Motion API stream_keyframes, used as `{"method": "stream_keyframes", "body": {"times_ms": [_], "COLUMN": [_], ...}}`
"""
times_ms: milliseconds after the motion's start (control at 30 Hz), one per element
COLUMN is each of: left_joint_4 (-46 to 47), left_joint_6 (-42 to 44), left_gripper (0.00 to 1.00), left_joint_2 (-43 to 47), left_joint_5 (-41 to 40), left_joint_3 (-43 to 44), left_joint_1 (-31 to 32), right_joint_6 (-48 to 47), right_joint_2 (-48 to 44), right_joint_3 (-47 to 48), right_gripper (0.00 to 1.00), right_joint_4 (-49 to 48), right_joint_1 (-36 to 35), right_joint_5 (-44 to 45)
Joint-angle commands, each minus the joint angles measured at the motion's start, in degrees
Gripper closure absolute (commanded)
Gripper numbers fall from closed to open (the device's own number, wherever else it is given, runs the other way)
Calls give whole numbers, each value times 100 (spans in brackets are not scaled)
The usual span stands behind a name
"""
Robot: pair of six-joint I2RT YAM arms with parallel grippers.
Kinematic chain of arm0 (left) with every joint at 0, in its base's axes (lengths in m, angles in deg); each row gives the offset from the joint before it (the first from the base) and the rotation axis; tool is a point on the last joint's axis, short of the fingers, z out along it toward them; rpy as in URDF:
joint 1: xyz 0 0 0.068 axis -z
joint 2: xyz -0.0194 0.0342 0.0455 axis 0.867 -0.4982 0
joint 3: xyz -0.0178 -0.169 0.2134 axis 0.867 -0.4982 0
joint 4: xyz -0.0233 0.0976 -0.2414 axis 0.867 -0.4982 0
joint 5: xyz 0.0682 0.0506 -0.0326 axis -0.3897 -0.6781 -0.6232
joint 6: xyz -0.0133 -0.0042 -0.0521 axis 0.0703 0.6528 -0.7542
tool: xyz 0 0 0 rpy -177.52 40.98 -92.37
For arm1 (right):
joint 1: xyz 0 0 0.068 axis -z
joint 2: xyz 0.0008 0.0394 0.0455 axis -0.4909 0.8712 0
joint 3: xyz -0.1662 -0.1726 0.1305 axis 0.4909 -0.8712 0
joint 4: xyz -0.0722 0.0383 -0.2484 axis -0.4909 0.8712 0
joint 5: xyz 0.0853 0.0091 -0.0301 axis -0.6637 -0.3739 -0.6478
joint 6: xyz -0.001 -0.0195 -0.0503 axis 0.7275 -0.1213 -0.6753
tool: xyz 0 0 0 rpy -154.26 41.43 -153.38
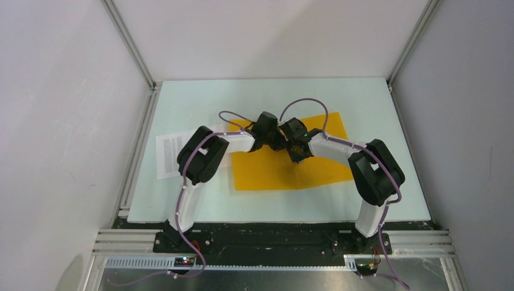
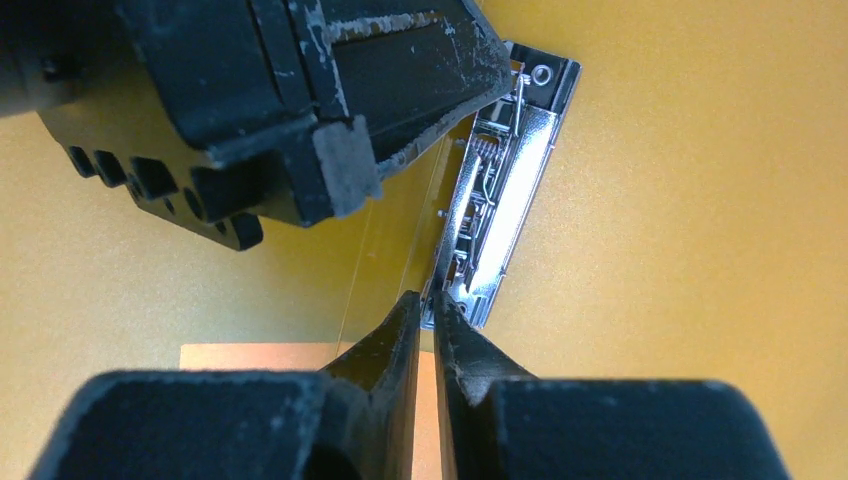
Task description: Put the files into the folder
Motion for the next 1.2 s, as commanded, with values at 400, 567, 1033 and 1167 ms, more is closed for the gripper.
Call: {"method": "stream_keyframes", "body": {"times_ms": [400, 567, 1033, 1167], "left_joint_4": [-447, -458, -705, -843], "left_joint_6": [200, 211, 273, 359], "left_gripper": [100, 100, 100, 100], "left_joint_2": [-79, -80, -85, -128], "left_joint_5": [-395, -400, -440, -463], "left_joint_3": [65, 74, 64, 80], "left_joint_1": [297, 298, 289, 289], "right_joint_6": [331, 336, -125, -405], "right_joint_2": [452, 519, 582, 116], "right_joint_3": [-80, -152, -113, -109], "right_gripper": [90, 92, 94, 97], "right_joint_4": [541, 605, 979, 804], "right_joint_1": [146, 148, 106, 258], "right_joint_5": [-266, -71, 421, 820]}}
